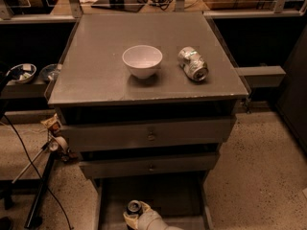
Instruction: Place pepsi can into bottom drawer
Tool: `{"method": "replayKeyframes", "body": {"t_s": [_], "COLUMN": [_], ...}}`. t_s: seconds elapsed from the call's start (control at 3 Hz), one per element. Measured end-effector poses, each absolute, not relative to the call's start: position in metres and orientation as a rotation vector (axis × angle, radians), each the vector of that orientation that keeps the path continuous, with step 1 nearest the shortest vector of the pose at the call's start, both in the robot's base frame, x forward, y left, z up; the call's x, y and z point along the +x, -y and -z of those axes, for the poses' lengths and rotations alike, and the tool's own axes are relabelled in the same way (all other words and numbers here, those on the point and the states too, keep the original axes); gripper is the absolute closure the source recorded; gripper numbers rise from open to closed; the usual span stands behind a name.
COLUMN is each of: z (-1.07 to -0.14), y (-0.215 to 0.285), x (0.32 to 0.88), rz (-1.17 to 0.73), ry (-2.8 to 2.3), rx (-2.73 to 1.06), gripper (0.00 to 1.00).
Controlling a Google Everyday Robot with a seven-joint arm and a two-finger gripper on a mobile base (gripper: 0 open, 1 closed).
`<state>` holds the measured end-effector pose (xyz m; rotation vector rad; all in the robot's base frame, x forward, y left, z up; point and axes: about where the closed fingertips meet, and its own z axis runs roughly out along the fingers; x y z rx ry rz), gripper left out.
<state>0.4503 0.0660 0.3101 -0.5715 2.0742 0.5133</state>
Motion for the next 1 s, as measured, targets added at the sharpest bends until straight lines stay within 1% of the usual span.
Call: {"method": "replayKeyframes", "body": {"t_s": [1.0], "z": [-0.279], "y": [-0.052], "x": [0.487], "rz": [-0.331], "ry": [-2.038], "rx": [-0.376], "gripper": [1.0]}}
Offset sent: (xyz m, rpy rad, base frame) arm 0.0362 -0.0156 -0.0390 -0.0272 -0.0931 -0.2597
